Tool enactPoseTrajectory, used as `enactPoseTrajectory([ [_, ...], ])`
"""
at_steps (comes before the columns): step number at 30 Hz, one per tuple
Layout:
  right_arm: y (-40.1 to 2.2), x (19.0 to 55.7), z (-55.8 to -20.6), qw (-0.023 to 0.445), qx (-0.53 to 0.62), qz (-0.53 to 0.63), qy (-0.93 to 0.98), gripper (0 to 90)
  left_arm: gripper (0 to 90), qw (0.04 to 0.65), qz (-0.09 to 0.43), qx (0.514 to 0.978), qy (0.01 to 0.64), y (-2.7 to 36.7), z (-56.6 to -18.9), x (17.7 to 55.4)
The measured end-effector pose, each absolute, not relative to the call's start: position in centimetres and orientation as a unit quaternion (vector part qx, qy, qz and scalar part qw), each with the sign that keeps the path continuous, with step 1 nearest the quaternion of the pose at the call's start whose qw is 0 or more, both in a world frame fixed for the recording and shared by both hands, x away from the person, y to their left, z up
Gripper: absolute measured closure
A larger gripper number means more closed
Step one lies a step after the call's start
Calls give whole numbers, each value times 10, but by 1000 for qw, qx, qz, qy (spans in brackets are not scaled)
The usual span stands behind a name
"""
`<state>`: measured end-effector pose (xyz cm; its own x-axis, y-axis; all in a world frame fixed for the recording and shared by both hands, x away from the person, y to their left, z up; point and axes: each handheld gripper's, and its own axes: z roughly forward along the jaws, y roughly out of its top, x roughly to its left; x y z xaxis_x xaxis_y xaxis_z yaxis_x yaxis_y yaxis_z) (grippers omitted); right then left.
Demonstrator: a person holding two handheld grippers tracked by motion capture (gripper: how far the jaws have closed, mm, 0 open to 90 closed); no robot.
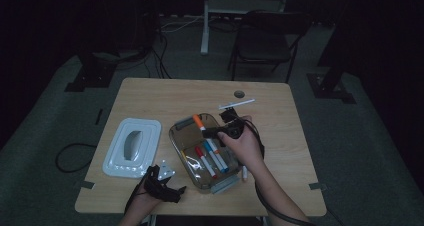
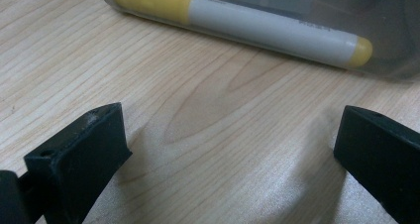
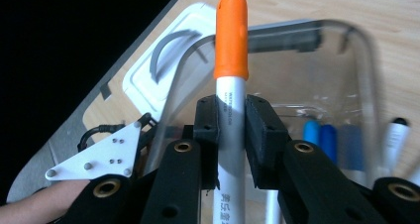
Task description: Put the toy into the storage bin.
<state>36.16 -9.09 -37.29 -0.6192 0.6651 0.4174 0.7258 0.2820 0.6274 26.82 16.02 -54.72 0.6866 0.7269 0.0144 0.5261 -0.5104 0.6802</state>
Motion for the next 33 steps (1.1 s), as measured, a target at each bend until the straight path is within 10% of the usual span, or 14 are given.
enactPoseTrajectory([
  [33,-7,372,-458,79,-422,-241,-870,766,6,334,152,855,366,160,-547,268],
])
